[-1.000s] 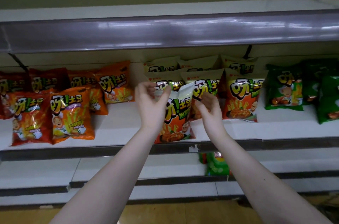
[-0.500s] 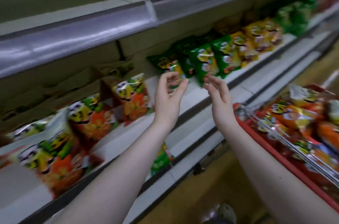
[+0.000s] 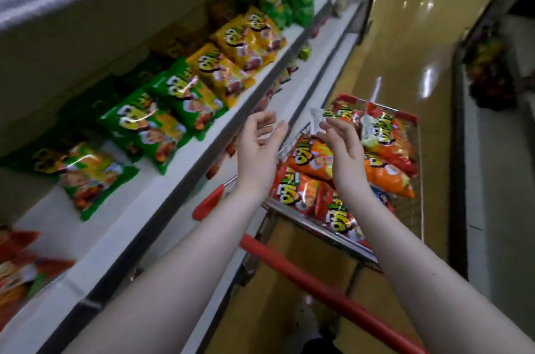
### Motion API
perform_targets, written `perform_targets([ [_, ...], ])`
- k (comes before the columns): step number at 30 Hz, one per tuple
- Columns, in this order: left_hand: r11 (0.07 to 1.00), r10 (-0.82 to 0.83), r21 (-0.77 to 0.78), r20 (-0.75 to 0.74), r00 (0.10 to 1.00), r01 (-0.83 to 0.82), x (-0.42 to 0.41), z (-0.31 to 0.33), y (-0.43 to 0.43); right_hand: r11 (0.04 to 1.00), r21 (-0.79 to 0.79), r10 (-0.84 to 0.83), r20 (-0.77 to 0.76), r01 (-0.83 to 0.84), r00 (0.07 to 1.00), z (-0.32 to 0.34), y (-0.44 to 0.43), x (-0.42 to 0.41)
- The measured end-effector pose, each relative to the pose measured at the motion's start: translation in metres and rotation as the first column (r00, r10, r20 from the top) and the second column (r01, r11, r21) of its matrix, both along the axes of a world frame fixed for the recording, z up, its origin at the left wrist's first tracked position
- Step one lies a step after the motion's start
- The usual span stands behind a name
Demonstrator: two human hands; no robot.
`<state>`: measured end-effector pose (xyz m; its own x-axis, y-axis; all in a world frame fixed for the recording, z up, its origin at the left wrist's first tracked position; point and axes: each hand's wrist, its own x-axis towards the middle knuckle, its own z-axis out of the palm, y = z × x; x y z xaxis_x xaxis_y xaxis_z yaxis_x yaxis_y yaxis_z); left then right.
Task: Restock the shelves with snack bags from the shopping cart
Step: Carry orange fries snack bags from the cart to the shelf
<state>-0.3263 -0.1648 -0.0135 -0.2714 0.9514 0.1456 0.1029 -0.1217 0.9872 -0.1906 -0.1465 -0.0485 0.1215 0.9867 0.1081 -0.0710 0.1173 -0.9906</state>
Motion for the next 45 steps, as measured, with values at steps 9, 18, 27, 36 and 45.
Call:
perform_targets([
  [9, 0.988, -0.109, -0.115, -0.024, 0.994, 0.106, 0.075, -0.032, 0.063, 0.971, -0.121, -0.212, -0.022, 0.208, 0.977, -0.035, 0.050, 0.097],
  [18, 0.956, -0.098, -0.276, 0.012, 0.995, 0.097, 0.134, -0.079, 0.131, 0.902, -0.281, -0.336, 0.018, 0.328, 0.942, -0.085, 0.097, 0.162],
  [27, 0.847, 0.068, -0.531, 0.125, 0.990, 0.009, 0.161, -0.138, 0.197, 0.815, -0.430, -0.318, 0.225, 0.387, 0.921, -0.155, 0.156, 0.197],
  [36, 0.773, 0.057, -0.631, 0.173, 0.983, 0.066, 0.171, -0.186, 0.243, 0.851, -0.342, -0.070, 0.678, 0.398, 0.732, -0.188, 0.178, 0.208],
  [45, 0.792, 0.138, -0.610, 0.177, 0.974, -0.002, 0.181, -0.182, 0.245, 0.826, -0.182, -0.347, 0.582, 0.533, 0.736, -0.181, 0.176, 0.210],
])
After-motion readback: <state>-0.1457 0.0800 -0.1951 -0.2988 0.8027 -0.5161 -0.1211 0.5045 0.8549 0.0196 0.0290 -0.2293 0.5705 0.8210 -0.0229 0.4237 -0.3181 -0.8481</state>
